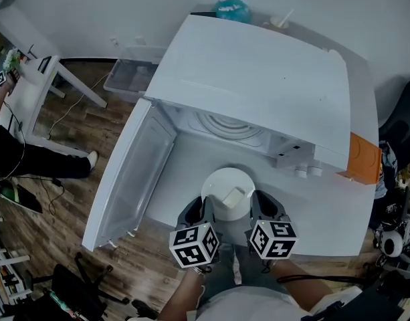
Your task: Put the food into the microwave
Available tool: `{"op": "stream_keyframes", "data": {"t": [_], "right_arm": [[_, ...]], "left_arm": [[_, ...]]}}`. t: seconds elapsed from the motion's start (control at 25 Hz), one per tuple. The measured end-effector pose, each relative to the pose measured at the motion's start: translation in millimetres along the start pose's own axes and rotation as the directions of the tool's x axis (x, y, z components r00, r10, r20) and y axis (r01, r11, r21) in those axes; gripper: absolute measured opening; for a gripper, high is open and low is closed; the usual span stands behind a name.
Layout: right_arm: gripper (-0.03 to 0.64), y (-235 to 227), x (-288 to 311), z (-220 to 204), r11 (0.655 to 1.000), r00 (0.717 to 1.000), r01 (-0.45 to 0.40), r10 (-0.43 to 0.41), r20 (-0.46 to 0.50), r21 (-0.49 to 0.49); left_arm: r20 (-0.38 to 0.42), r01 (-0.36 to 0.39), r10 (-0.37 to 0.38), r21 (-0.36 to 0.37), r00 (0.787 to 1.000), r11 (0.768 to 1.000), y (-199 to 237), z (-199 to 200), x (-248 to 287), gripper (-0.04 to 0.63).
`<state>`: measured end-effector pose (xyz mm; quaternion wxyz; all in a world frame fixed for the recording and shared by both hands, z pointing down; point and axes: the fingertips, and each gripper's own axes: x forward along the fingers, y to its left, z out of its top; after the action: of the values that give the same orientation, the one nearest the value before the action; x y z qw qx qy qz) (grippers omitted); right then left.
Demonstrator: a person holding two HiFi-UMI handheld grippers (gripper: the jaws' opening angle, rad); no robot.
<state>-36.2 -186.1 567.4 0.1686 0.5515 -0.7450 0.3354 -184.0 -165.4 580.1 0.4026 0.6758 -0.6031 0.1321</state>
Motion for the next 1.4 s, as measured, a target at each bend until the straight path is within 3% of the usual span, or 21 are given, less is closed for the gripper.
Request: {"op": "stream_keyframes", "data": {"t": [1.4], "right_arm": [[0.023,23,46,77,0.997,0.990,-0.017,0.007,0.143,0.076]], "left_arm": [[0.111,0.037,-0.034,-0.023,0.993,0.999,13,90,32,0.066]]}}
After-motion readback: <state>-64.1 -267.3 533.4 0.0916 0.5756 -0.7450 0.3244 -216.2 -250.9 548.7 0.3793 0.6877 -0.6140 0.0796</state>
